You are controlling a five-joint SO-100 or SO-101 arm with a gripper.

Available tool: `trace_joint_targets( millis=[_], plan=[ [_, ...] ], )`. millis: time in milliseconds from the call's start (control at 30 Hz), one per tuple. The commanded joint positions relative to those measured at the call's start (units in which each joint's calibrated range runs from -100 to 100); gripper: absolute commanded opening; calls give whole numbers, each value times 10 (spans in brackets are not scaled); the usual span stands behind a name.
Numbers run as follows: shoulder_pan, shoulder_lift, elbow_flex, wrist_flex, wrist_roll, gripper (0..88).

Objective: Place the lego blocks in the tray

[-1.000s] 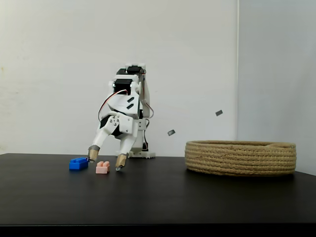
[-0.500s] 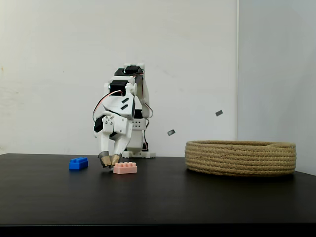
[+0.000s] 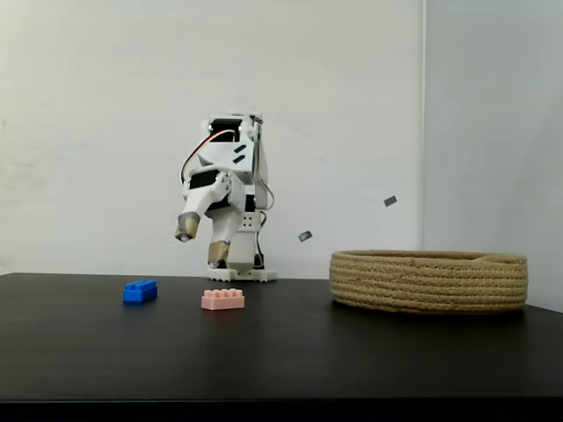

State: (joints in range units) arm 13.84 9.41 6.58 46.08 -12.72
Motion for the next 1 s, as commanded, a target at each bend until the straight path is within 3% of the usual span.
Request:
trace_joint_targets(
  millis=[0, 167, 333, 500, 967],
  plan=[
    [-16, -63, -10, -29, 68, 291],
    [-39, -55, 11, -46, 129, 336],
    [-41, -32, 31, -46, 141, 238],
    [-24, -15, 31, -37, 163, 297],
    [-11, 83, -10, -37, 197, 280]
  ],
)
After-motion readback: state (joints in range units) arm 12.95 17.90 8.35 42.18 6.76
